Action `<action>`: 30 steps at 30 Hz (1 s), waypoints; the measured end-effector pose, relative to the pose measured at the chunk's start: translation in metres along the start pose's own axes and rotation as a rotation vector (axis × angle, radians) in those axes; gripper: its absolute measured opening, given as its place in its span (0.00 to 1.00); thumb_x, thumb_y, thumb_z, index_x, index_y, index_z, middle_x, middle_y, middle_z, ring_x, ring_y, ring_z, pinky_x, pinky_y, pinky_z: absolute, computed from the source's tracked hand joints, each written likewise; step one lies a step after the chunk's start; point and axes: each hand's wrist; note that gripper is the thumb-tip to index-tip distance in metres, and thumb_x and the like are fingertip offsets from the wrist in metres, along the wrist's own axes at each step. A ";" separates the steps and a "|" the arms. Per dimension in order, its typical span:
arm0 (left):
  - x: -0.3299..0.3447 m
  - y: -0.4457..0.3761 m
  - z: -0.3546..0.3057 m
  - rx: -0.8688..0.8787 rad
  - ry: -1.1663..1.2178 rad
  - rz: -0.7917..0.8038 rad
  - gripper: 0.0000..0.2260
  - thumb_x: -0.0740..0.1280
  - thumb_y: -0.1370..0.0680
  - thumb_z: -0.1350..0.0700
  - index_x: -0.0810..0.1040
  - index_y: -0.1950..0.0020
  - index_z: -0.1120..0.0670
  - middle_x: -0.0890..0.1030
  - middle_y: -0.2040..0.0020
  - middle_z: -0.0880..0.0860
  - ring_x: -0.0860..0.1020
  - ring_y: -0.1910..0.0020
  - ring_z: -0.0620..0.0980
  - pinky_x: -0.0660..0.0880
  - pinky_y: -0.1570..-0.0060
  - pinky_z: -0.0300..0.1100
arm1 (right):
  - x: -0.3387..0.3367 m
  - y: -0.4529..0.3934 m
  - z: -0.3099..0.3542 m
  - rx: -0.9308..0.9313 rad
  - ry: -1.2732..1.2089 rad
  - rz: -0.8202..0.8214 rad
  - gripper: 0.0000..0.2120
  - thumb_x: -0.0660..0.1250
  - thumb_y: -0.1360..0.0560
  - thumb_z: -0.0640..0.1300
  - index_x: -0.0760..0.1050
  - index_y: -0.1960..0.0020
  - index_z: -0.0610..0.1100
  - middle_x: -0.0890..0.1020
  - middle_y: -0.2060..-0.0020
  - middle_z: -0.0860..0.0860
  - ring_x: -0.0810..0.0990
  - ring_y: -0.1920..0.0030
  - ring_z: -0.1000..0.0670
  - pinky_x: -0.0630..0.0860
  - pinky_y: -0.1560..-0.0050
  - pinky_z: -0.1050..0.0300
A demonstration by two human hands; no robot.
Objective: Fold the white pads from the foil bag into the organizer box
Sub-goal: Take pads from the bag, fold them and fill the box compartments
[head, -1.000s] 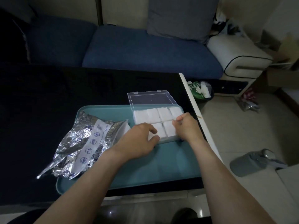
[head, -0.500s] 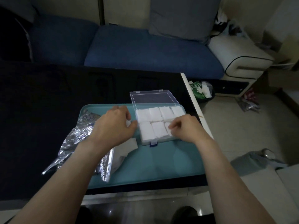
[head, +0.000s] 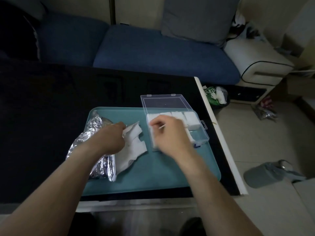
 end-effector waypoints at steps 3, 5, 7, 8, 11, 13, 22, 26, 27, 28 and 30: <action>0.004 -0.004 0.003 0.016 -0.007 -0.021 0.17 0.60 0.22 0.64 0.70 0.33 0.56 0.78 0.39 0.60 0.76 0.46 0.57 0.70 0.53 0.44 | 0.038 0.014 0.017 0.034 0.154 0.315 0.17 0.66 0.22 0.38 0.73 0.33 0.41 0.77 0.39 0.43 0.77 0.41 0.43 0.72 0.43 0.54; 0.005 -0.006 0.004 0.009 -0.009 -0.043 0.18 0.61 0.22 0.65 0.70 0.33 0.56 0.78 0.40 0.60 0.76 0.48 0.56 0.70 0.53 0.44 | 0.052 0.017 0.017 0.091 0.227 0.333 0.21 0.68 0.22 0.37 0.68 0.31 0.39 0.73 0.38 0.41 0.75 0.39 0.40 0.70 0.48 0.53; 0.004 -0.008 0.006 0.006 -0.012 -0.055 0.18 0.61 0.23 0.66 0.69 0.33 0.57 0.79 0.41 0.61 0.78 0.45 0.58 0.73 0.51 0.47 | 0.061 0.016 0.016 0.104 0.267 0.325 0.25 0.69 0.23 0.37 0.64 0.29 0.40 0.72 0.38 0.40 0.76 0.40 0.40 0.67 0.51 0.55; 0.005 -0.009 0.007 0.008 -0.013 -0.060 0.18 0.61 0.24 0.67 0.68 0.34 0.58 0.79 0.41 0.61 0.78 0.45 0.59 0.74 0.49 0.49 | 0.065 0.016 0.015 0.100 0.281 0.329 0.27 0.70 0.23 0.36 0.62 0.28 0.40 0.73 0.39 0.40 0.76 0.41 0.40 0.67 0.52 0.55; 0.004 -0.011 0.007 0.017 -0.021 -0.054 0.21 0.62 0.24 0.67 0.67 0.31 0.57 0.79 0.41 0.61 0.78 0.43 0.59 0.75 0.45 0.50 | 0.070 0.012 0.013 0.077 0.301 0.350 0.32 0.70 0.24 0.34 0.58 0.26 0.41 0.73 0.39 0.39 0.77 0.42 0.39 0.67 0.54 0.53; 0.006 -0.013 0.007 0.033 -0.045 -0.019 0.19 0.63 0.24 0.66 0.70 0.33 0.56 0.79 0.40 0.59 0.77 0.42 0.58 0.75 0.44 0.49 | 0.071 0.011 0.013 0.065 0.292 0.368 0.31 0.69 0.24 0.34 0.58 0.26 0.42 0.73 0.40 0.39 0.77 0.43 0.38 0.69 0.53 0.51; 0.004 -0.016 0.011 0.049 -0.009 0.062 0.14 0.64 0.23 0.65 0.81 0.41 0.56 0.82 0.42 0.56 0.79 0.45 0.55 0.74 0.47 0.44 | 0.064 0.002 0.014 0.027 0.267 0.392 0.28 0.63 0.24 0.31 0.64 0.25 0.41 0.77 0.41 0.38 0.77 0.41 0.37 0.73 0.45 0.47; 0.004 -0.015 0.011 0.064 -0.018 0.076 0.14 0.65 0.23 0.65 0.82 0.40 0.54 0.83 0.42 0.55 0.79 0.44 0.53 0.71 0.49 0.40 | 0.062 0.000 0.012 0.040 0.279 0.391 0.17 0.64 0.24 0.31 0.76 0.36 0.37 0.79 0.43 0.37 0.78 0.42 0.37 0.73 0.44 0.50; 0.004 -0.015 0.011 0.062 -0.020 0.075 0.15 0.65 0.23 0.65 0.82 0.40 0.53 0.83 0.42 0.55 0.79 0.44 0.54 0.71 0.49 0.40 | 0.062 0.000 0.012 0.042 0.293 0.390 0.16 0.65 0.25 0.31 0.77 0.38 0.36 0.79 0.44 0.37 0.78 0.43 0.37 0.73 0.46 0.50; 0.003 -0.015 0.011 0.058 -0.020 0.076 0.15 0.65 0.24 0.65 0.81 0.40 0.53 0.83 0.42 0.56 0.79 0.44 0.54 0.71 0.49 0.39 | 0.061 -0.001 0.013 0.043 0.306 0.391 0.14 0.66 0.26 0.32 0.78 0.40 0.36 0.79 0.45 0.37 0.79 0.44 0.37 0.72 0.48 0.51; 0.002 -0.014 0.009 0.046 -0.012 0.074 0.17 0.63 0.23 0.66 0.81 0.38 0.54 0.82 0.41 0.56 0.79 0.44 0.54 0.72 0.51 0.39 | 0.063 -0.001 0.014 0.039 0.330 0.383 0.12 0.67 0.26 0.32 0.79 0.43 0.35 0.79 0.46 0.37 0.79 0.46 0.37 0.70 0.52 0.52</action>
Point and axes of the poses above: each hand's wrist, its own y-axis away from the middle knuckle, its own x-axis out of the palm, z = x × y
